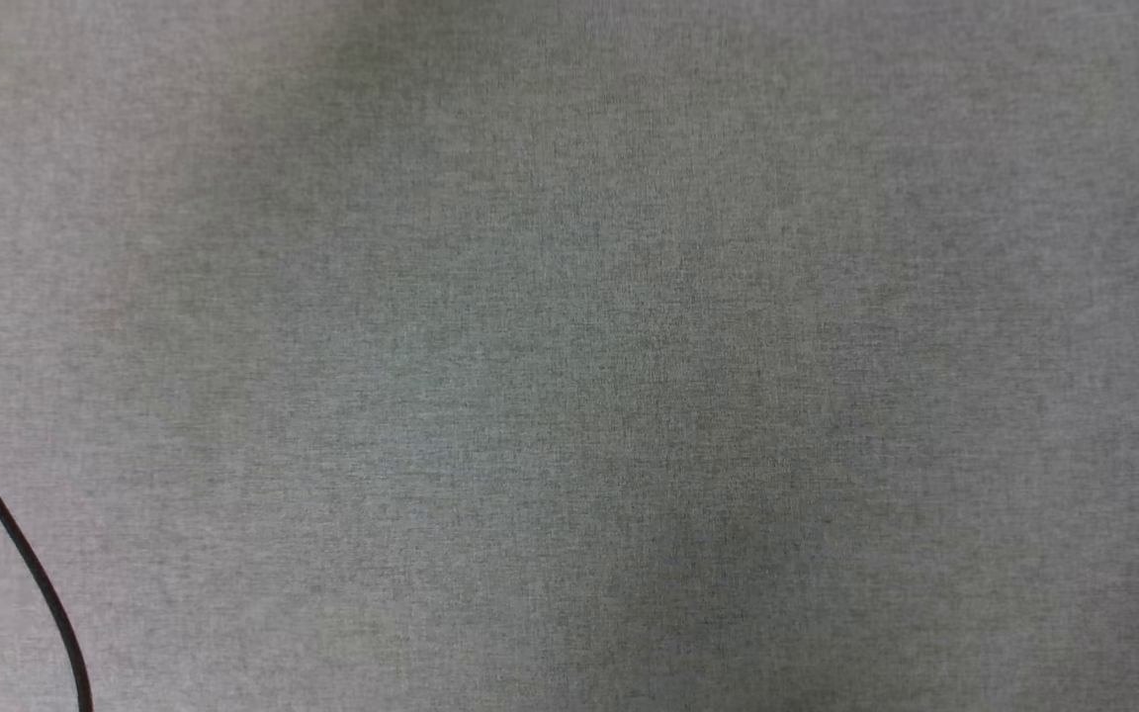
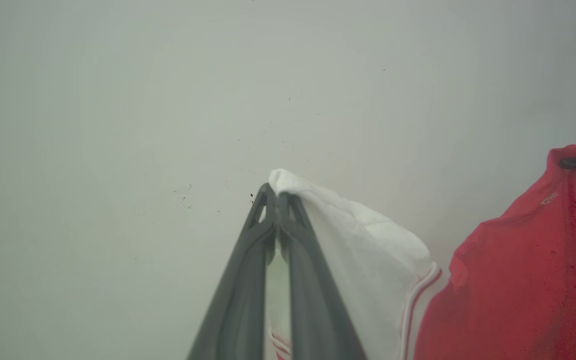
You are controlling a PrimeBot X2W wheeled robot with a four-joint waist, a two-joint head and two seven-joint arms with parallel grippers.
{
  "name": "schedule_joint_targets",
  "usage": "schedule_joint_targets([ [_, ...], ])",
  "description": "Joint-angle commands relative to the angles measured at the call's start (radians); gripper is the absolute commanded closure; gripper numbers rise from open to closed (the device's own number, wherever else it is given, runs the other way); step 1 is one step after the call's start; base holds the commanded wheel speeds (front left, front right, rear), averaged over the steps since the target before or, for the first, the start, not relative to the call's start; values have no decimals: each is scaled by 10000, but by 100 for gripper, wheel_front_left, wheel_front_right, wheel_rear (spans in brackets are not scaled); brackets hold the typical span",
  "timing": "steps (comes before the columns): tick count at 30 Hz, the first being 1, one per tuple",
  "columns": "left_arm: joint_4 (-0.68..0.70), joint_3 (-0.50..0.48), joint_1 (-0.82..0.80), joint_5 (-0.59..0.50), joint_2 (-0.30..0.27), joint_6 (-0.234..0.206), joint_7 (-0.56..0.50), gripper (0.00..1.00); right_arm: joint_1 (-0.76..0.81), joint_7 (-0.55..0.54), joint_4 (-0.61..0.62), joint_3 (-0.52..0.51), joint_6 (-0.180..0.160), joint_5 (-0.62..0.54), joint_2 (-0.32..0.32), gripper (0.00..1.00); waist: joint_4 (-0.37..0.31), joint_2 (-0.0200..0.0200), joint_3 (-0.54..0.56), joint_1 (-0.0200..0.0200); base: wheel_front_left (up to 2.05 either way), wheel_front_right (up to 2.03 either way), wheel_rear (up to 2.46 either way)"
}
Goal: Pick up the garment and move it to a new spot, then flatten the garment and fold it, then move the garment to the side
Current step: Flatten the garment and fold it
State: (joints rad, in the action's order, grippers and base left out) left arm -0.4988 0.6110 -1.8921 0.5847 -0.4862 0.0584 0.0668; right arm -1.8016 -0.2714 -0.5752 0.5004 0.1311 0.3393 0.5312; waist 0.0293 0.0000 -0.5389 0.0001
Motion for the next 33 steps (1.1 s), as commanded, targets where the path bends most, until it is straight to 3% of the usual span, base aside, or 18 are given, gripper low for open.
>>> schedule_joint_targets([
  [1, -86, 5, -82, -29, 35, 22, 78, 100, -132, 70, -91, 52, -7, -3, -54, 100, -23, 0, -107, -1, 0, 0, 0],
  [8, -1132, 149, -502, -123, 315, 202, 554, 100, -647, 573, -950, 959, -7, 143, -329, 100, -71, 0, -473, -1, 0, 0, 0],
  [18, -1576, 760, 1315, -51, 297, 349, 1069, 100, 1037, 1383, -1631, 1795, -7, 921, -442, 100, -27, 0, -445, -1, 0, 0, 0],
  [24, -1096, 1036, 3828, 211, -143, 214, 1588, 100, 3039, 2175, -1466, 2778, -7, 1722, -392, 100, 6, 0, 39, -1, 0, 0, 0],
  [33, 306, 1260, 7971, 693, -978, -486, 1853, 100, 5796, 2753, -844, 3760, -7, 2698, 223, 100, 54, 0, 1195, -1, 0, 0, 0],
])
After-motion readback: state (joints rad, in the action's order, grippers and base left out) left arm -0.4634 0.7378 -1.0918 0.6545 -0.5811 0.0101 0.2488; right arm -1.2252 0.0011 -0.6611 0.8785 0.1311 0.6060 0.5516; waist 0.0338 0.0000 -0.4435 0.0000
